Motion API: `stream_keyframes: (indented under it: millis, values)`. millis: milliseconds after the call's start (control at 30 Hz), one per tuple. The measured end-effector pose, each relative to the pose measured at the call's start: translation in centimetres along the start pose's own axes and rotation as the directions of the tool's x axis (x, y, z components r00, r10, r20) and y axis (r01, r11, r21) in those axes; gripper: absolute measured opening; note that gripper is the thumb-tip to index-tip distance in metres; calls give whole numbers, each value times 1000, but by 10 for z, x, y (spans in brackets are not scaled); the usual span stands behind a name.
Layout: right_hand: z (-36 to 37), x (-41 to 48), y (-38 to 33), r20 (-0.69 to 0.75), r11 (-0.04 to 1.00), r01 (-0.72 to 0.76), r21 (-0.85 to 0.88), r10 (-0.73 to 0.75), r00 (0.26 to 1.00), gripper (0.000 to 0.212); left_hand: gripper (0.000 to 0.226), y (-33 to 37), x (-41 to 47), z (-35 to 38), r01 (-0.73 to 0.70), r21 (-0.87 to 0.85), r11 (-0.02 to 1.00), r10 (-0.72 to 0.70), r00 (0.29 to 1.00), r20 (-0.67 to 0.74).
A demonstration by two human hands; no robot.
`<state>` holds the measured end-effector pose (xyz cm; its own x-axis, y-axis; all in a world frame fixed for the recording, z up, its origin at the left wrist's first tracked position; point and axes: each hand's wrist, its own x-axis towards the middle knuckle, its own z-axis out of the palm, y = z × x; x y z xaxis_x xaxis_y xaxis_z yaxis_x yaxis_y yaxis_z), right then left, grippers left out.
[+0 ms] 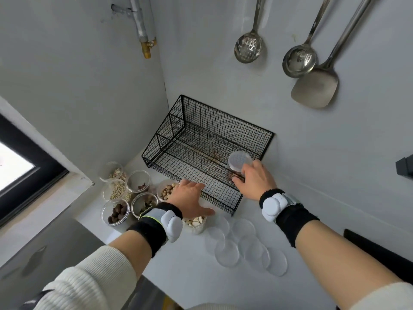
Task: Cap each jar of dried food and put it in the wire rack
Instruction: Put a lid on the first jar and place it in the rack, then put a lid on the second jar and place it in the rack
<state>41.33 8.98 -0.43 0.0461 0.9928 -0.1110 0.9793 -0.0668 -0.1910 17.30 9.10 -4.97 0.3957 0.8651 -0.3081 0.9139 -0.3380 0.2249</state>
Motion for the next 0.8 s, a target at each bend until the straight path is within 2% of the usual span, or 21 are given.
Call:
stream_keyframes:
  millis: [133, 200, 267, 400, 533, 667, 800]
  values:
    - [13, -24, -9, 18, 998, 18, 53, -19, 1000, 41, 114, -1, -12, 21, -41, 179, 983, 26, 996, 86]
    - [21, -38, -11, 32, 998, 16, 59, -18, 999, 40, 105, -1, -17, 32, -58, 254, 966, 36, 995, 91]
    - [30, -51, -10, 40, 997, 3, 72, -6, 999, 38, 90, -2, -23, 40, -45, 275, 960, 36, 999, 37]
    - [46, -74, -6, 83, 996, -24, 89, 16, 996, 33, 93, -4, -40, 51, 7, 202, 979, -11, 1000, 20]
    - [68, -91, -3, 197, 996, -23, 86, 6, 980, 33, 99, -9, -60, 67, 48, 127, 991, -51, 999, 19]
    - [93, -102, -6, 318, 997, -21, 69, -2, 948, 42, 102, -13, -72, 76, 60, 35, 998, -60, 998, -9]
    - [117, -108, -16, 390, 999, -7, 51, -14, 921, 60, 121, -18, -82, 83, 83, -216, 973, -94, 995, -41]
